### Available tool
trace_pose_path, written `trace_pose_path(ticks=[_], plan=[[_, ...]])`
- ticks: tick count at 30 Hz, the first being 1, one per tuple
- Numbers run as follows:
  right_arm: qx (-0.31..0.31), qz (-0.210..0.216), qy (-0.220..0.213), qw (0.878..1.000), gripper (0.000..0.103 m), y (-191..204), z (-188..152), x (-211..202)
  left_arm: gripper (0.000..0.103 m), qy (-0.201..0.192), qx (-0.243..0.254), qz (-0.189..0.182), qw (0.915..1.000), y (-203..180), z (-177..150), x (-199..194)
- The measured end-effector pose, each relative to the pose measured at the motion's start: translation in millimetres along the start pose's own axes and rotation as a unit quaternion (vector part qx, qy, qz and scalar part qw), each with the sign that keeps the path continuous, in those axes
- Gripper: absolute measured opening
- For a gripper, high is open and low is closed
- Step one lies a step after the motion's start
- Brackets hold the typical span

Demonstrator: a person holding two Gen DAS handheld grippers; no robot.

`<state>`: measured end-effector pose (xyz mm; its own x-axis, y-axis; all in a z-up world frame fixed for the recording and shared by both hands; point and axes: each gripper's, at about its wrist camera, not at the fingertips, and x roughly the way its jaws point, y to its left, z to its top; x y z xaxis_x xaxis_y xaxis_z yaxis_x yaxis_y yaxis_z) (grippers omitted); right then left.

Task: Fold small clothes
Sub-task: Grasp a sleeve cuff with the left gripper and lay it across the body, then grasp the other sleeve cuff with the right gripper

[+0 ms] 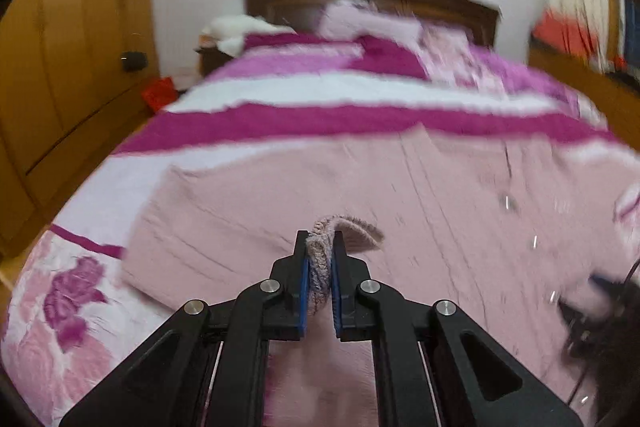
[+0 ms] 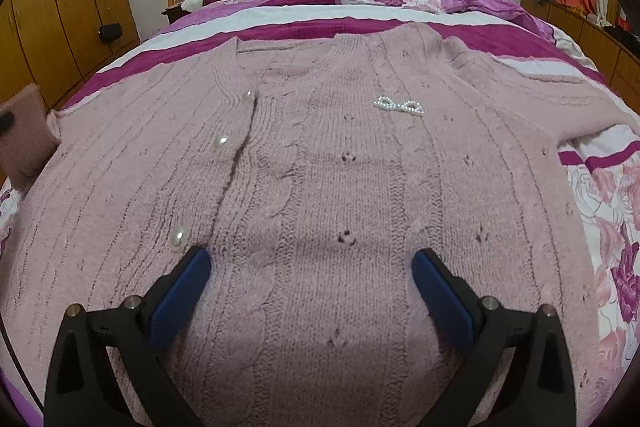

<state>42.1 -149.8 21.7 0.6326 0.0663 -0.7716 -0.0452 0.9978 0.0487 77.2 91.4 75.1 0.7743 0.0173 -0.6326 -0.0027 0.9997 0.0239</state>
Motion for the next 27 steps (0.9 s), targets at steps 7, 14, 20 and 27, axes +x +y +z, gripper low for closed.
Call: trace_pose_path(ticks=[7,14,20,27], plan=[[-0.008,-0.013,0.004,1.000,0.103,4.4,0.5,1.5,0.000,0.083,0.019,-0.005,0.9964,-34.4,-18.2,41.6],[0.008,-0.034,-0.003,0.999,0.093,9.4,5.9,-20.8,0.025,0.085,-0.096,-0.142,0.9815,7.2,-28.3,16.6],[0.013,0.158,-0.005,0.987,0.093,72.8,49.9,-44.8,0.029,0.085,-0.217,-0.085,0.9688,74.3,-46.0,-13.1],[-0.005,0.204,0.113,0.972,0.087,174.9,74.8,32.8,0.029,0.084,-0.261,-0.034,0.9611,93.5,-74.4,-31.1]])
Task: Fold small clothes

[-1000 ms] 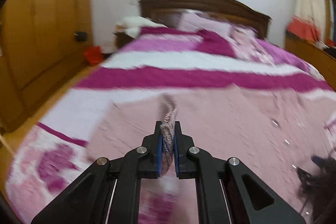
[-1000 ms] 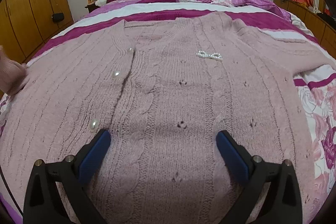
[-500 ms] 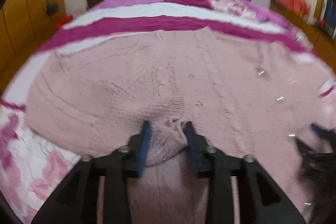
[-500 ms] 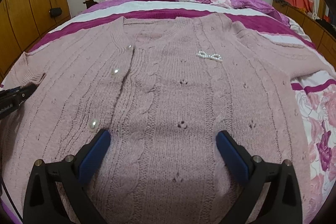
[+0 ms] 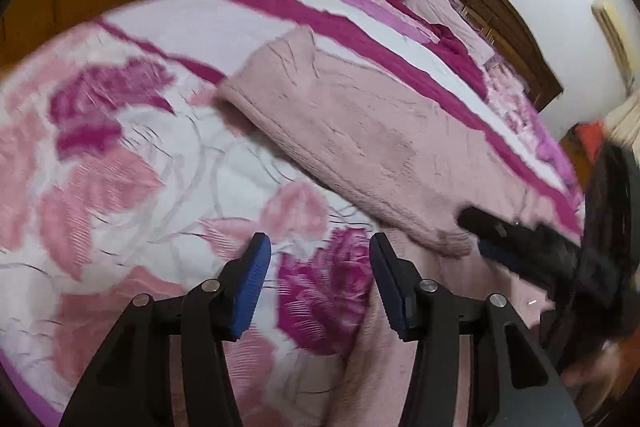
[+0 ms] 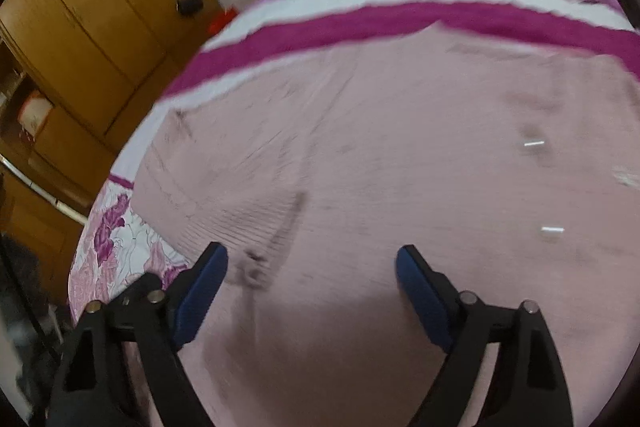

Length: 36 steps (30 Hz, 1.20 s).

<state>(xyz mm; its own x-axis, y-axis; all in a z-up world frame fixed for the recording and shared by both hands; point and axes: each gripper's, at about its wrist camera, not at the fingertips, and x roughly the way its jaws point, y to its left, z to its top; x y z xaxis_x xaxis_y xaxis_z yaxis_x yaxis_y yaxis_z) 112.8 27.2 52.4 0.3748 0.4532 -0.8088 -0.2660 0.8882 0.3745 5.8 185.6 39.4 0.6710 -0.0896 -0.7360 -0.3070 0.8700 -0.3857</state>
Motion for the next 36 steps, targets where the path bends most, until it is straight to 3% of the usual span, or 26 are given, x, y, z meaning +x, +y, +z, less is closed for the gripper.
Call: trace_pose_path(ticks=[3,4,5,7,11,18,27,31,36], plan=[[-0.001,0.013,0.001,1.000,0.079,19.0,2.6,20.9,0.029,-0.020,0.020,0.007,0.9996,-3.7,3.7,-3.9],[-0.004,0.012,0.003,1.000,0.064,22.4,2.6,26.3,0.029,-0.024,0.017,0.003,0.9995,-3.4,6.7,-4.7],[-0.009,0.011,0.007,1.000,0.038,25.7,3.8,31.5,0.029,-0.026,0.010,-0.004,0.9996,-3.1,10.3,-4.7],[-0.018,0.003,0.000,1.000,0.010,24.6,7.3,31.3,0.029,-0.022,-0.008,-0.020,0.9995,0.6,17.2,-3.8],[-0.086,-0.003,-0.064,0.994,0.008,31.7,14.8,-4.1,0.029,-0.014,-0.034,-0.056,0.9977,-7.0,33.3,2.1],[-0.113,-0.027,-0.105,0.988,0.008,3.4,46.3,-67.3,0.029,-0.023,0.005,-0.060,0.9979,-32.5,37.3,4.0],[-0.079,-0.086,-0.129,0.985,0.008,-107.0,67.4,-147.5,0.028,0.010,0.047,-0.055,0.9973,-64.0,26.1,26.9],[-0.044,-0.111,-0.130,0.984,0.008,-166.8,61.7,-165.0,0.028,0.014,0.046,-0.065,0.9967,-65.4,23.1,33.1],[0.010,-0.112,-0.152,0.982,0.008,-228.5,50.2,-176.2,0.028,0.027,0.046,-0.063,0.9966,-67.4,18.5,44.6]])
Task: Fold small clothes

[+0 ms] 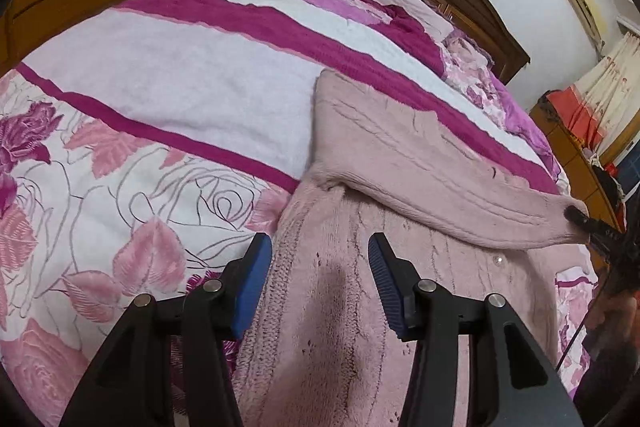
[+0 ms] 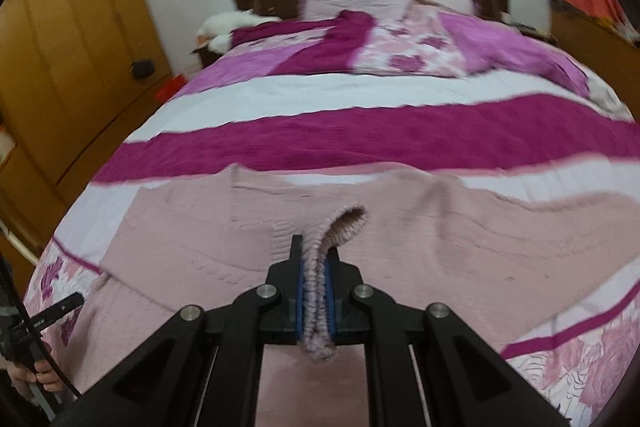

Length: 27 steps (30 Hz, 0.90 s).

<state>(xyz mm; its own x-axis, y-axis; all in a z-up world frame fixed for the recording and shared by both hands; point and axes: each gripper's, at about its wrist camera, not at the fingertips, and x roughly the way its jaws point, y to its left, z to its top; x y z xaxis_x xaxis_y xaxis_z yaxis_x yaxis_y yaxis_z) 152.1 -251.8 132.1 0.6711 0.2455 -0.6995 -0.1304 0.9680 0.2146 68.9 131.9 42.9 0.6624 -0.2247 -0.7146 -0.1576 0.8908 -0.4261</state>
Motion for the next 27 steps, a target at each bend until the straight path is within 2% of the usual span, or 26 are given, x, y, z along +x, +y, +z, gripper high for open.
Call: trace_pose_path(ticks=[4,8,10,11,12,13,14,15,16,17,18,19,20,22,23,25,27], plan=[[0.014,-0.010,0.022,1.000,0.008,-27.7,-12.5,12.8,0.028,0.008,0.012,0.013,0.9998,-3.2,-3.2,9.6],[0.038,-0.010,0.045,0.998,0.008,-43.2,-23.4,34.6,0.028,0.007,0.004,0.024,0.9997,-3.0,-3.6,14.5],[0.049,-0.025,0.060,0.997,0.011,-50.1,-30.0,49.1,0.028,0.006,0.001,0.028,0.9996,-2.9,-4.1,16.5],[0.059,-0.043,0.077,0.994,0.023,-55.9,-35.2,58.9,0.028,0.005,0.002,0.032,0.9995,-2.8,-4.9,17.5],[0.066,-0.056,0.094,0.992,0.029,-60.6,-38.2,64.3,0.028,0.004,0.003,0.034,0.9994,-2.2,-5.9,17.5],[0.081,-0.049,0.106,0.990,0.038,-68.5,-41.3,66.0,0.028,0.004,0.004,0.034,0.9994,-2.0,-6.5,17.3],[0.094,-0.031,0.102,0.990,0.039,-76.1,-43.2,60.9,0.028,0.002,0.009,0.035,0.9993,-2.3,-7.9,16.4],[0.106,-0.023,0.091,0.990,0.041,-85.7,-41.1,50.3,0.028,0.000,0.013,0.036,0.9993,-2.7,-9.2,15.9],[0.113,-0.039,0.069,0.990,0.051,-97.6,-36.0,34.8,0.028,-0.001,0.016,0.037,0.9992,-2.8,-10.4,15.5],[0.124,-0.060,0.041,0.990,0.065,-110.2,-31.8,19.6,0.028,-0.002,0.021,0.039,0.9990,-3.1,-12.1,15.7],[0.155,-0.082,-0.012,0.984,0.074,-134.5,-29.9,-4.7,0.028,-0.001,0.024,0.040,0.9989,-3.6,-13.4,16.2],[0.196,-0.093,-0.055,0.975,0.092,-160.9,-32.7,-24.8,0.028,-0.001,0.029,0.041,0.9987,-4.0,-14.6,16.6],[0.256,-0.109,-0.096,0.956,0.095,-200.5,-41.2,-48.3,0.028,-0.002,0.033,0.043,0.9985,-4.5,-15.3,17.4],[0.333,-0.131,-0.125,0.925,0.091,-259.9,-56.1,-75.1,0.028,-0.001,0.033,0.045,0.9984,-4.6,-15.6,18.4],[0.370,-0.139,-0.143,0.908,0.082,-291.3,-66.1,-90.6,0.028,-0.002,0.033,0.046,0.9984,-5.7,-15.2,18.6],[0.425,-0.168,-0.184,0.871,0.079,-348.8,-86.5,-122.0,0.028,-0.006,0.036,0.048,0.9982,-8.2,-14.5,18.7],[0.456,-0.173,-0.201,0.850,0.079,-392.9,-97.3,-135.6,0.028,-0.009,0.037,0.057,0.9977,-11.3,-13.9,19.0]])
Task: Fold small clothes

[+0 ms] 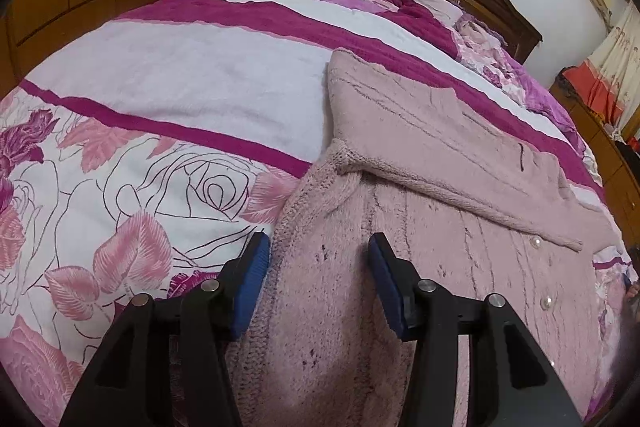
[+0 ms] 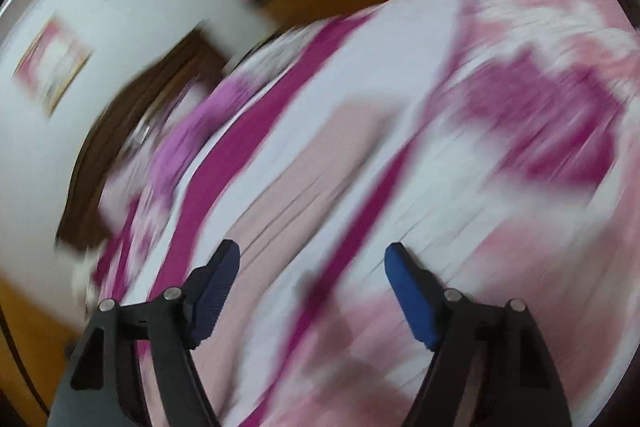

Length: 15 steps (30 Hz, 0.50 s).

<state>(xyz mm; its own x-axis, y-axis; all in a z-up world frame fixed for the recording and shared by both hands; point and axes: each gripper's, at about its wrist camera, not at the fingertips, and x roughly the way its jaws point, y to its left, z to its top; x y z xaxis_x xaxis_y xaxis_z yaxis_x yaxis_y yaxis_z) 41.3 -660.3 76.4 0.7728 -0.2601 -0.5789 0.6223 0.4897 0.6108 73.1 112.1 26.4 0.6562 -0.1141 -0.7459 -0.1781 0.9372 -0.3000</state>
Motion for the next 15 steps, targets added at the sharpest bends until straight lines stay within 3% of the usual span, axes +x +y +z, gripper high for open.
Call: trace_pose_path(ticks=[4,6,7,8,10,13,15], plan=[[0.047,0.034,0.026,0.998,0.074,-21.4,28.8,35.7,0.027,-0.032,-0.011,-0.008,0.9994,-7.4,5.1,-12.0],[0.032,0.047,0.037,0.998,0.052,-12.0,32.1,49.6,0.028,-0.061,0.002,-0.017,0.9980,-15.3,7.1,-20.4],[0.024,0.058,0.048,0.997,0.022,-8.9,36.3,58.3,0.028,-0.074,0.014,-0.018,0.9970,-21.2,7.9,-23.7],[0.012,0.067,0.057,0.996,0.007,-1.7,35.3,63.8,0.028,-0.085,0.025,-0.024,0.9957,-27.8,8.7,-26.9],[-0.061,0.055,0.040,0.996,0.007,26.6,30.0,57.0,0.027,-0.090,0.014,-0.048,0.9947,-35.5,8.5,-29.7],[-0.148,0.062,0.044,0.986,0.006,72.8,37.6,56.9,0.027,-0.045,-0.038,-0.103,0.9929,-44.1,-1.1,-23.9],[-0.180,0.070,0.052,0.980,0.006,96.4,29.5,50.9,0.026,-0.014,-0.022,-0.104,0.9942,-59.2,-9.2,-22.0]])
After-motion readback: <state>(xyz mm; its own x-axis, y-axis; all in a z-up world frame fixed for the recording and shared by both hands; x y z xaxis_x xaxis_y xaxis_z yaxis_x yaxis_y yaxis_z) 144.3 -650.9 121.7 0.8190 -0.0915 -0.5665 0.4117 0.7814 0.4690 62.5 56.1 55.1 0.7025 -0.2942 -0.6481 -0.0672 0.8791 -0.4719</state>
